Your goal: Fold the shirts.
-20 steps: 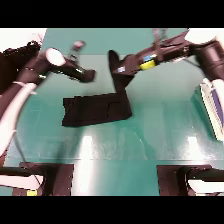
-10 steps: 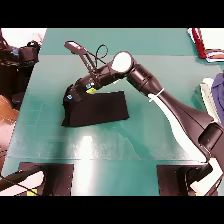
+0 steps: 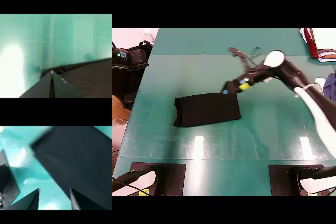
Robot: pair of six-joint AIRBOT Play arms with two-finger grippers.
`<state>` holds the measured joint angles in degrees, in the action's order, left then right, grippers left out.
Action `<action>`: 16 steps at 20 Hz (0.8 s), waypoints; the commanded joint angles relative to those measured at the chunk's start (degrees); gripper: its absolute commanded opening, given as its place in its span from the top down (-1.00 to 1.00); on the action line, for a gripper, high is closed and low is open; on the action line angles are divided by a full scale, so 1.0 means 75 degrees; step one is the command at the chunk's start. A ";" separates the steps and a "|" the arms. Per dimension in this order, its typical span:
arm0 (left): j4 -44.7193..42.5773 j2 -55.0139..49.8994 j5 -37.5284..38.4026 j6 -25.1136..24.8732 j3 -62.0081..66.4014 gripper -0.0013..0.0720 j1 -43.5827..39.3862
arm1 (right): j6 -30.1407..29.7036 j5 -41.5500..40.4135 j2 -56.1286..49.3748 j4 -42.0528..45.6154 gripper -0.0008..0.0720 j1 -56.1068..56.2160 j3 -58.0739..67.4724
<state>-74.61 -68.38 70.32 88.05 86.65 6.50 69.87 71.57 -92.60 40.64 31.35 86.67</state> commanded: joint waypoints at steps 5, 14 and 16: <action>0.0181 -0.0012 -0.0117 -0.0038 -0.0128 0.90 -0.0501 | 0.0478 -0.0726 0.0484 -0.0085 -0.66 -0.2194 -0.3127; 0.0213 -0.0017 -0.0635 -0.0085 -0.0589 0.90 -0.1428 | 0.0280 -0.0778 -0.1801 -0.1647 -0.65 -0.0580 -0.1352; 0.0207 -0.0017 -0.0624 -0.0087 -0.0589 0.90 -0.1425 | 0.0283 -0.0734 -0.2294 -0.1690 -0.37 -0.0108 -0.0723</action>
<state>-73.08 -68.47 66.00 87.39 82.54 -3.46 72.25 65.95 -104.57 30.61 26.17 75.70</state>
